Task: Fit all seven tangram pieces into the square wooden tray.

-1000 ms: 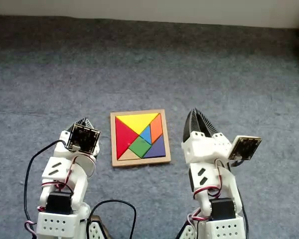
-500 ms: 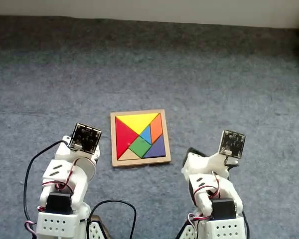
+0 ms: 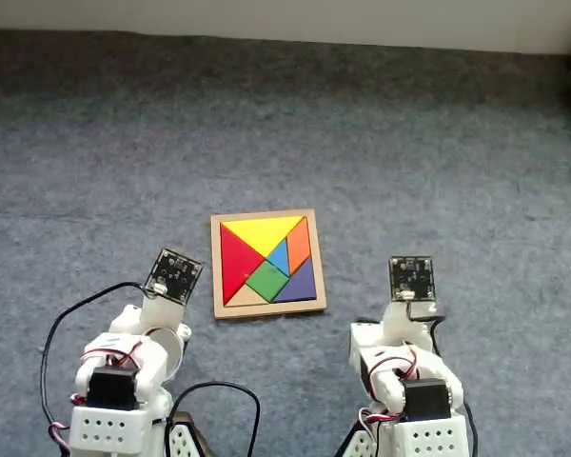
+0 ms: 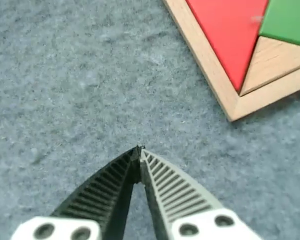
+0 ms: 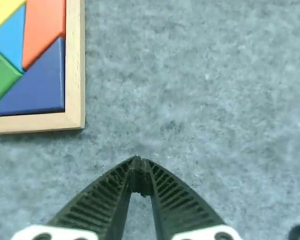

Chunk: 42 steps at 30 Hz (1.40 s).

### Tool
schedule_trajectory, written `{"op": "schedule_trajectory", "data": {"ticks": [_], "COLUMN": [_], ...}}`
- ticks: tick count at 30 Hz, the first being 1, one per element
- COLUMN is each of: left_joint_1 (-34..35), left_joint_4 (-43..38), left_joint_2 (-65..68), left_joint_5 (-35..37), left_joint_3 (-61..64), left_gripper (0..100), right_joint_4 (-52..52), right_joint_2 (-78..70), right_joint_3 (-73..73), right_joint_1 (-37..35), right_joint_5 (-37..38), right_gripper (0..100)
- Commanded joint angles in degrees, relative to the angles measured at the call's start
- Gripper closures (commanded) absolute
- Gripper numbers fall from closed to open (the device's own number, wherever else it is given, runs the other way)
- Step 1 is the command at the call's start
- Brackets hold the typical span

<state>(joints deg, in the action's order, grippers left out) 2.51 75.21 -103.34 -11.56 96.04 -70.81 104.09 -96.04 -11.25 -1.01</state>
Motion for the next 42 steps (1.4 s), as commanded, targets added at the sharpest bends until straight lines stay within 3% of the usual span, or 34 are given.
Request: {"op": "schedule_trajectory", "data": {"ticks": [1,6,42], "left_joint_1": [6.2,10.51,10.51], "left_joint_4": [0.35,0.35,0.53], "left_joint_2": [-0.57,-0.57,-0.66], "left_joint_5": [0.18,0.35,0.35], "left_joint_3": [1.1,1.1,1.1], "left_gripper": [98,98,98], "right_joint_4": [-0.92,-0.92,-0.92], "right_joint_2": [1.19,1.19,1.19], "right_joint_3": [-6.99,-6.99,-6.99], "right_joint_1": [0.75,0.75,0.75], "right_joint_5": [1.05,1.14,1.14], "right_gripper": [99.3,99.3,99.3]}}
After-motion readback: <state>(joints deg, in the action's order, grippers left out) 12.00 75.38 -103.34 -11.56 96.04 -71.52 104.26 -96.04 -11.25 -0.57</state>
